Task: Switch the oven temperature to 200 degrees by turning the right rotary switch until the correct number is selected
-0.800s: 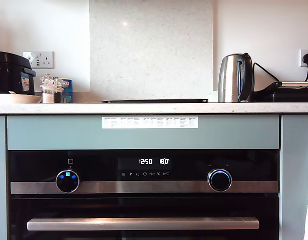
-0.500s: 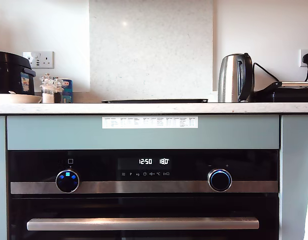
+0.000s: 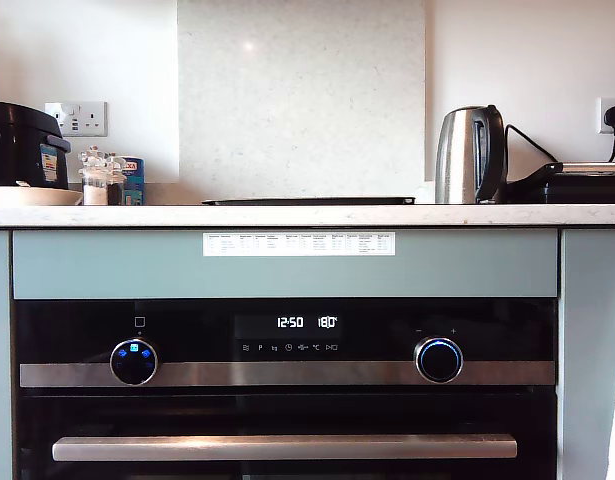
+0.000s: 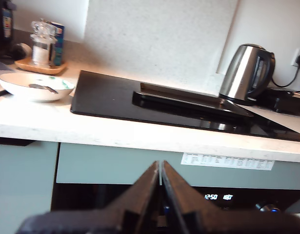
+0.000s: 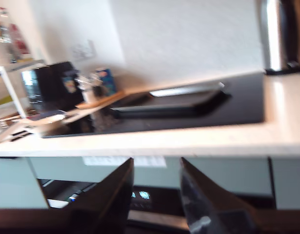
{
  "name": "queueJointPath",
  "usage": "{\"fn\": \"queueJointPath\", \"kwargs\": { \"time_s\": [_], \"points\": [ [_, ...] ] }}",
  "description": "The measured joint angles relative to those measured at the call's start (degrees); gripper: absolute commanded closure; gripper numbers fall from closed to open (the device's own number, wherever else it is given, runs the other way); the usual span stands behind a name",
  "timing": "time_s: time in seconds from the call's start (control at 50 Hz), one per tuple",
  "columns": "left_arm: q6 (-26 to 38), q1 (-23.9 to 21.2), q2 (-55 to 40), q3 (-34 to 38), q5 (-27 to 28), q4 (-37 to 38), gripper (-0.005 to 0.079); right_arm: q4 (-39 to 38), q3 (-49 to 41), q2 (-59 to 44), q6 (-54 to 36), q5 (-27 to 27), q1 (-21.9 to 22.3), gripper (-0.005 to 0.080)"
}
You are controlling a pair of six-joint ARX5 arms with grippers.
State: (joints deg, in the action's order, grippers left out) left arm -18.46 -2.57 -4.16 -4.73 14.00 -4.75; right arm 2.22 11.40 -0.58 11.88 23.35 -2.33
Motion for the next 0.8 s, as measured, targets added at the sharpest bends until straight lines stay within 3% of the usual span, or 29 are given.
{"fn": "queueJointPath", "kwargs": {
  "time_s": [0.12,0.32,0.58,0.8],
  "points": [
    [-2.08,0.00,0.00,0.00,0.37,0.66,0.0764,0.79,3.56,-0.63,-5.25,1.68,-1.20,0.0234],
    [-2.19,0.00,0.00,0.00,0.50,0.92,0.0764,7.32,4.70,-7.65,-23.63,1.97,-3.37,0.0103],
    [-2.19,0.00,0.00,0.00,0.50,0.94,0.0764,11.98,4.66,-20.90,-48.57,1.16,-6.93,0.0099],
    [-2.21,0.00,0.00,0.00,0.50,0.94,0.0764,7.15,4.66,-32.33,-64.48,-2.62,-11.37,0.0099]
  ]
}}
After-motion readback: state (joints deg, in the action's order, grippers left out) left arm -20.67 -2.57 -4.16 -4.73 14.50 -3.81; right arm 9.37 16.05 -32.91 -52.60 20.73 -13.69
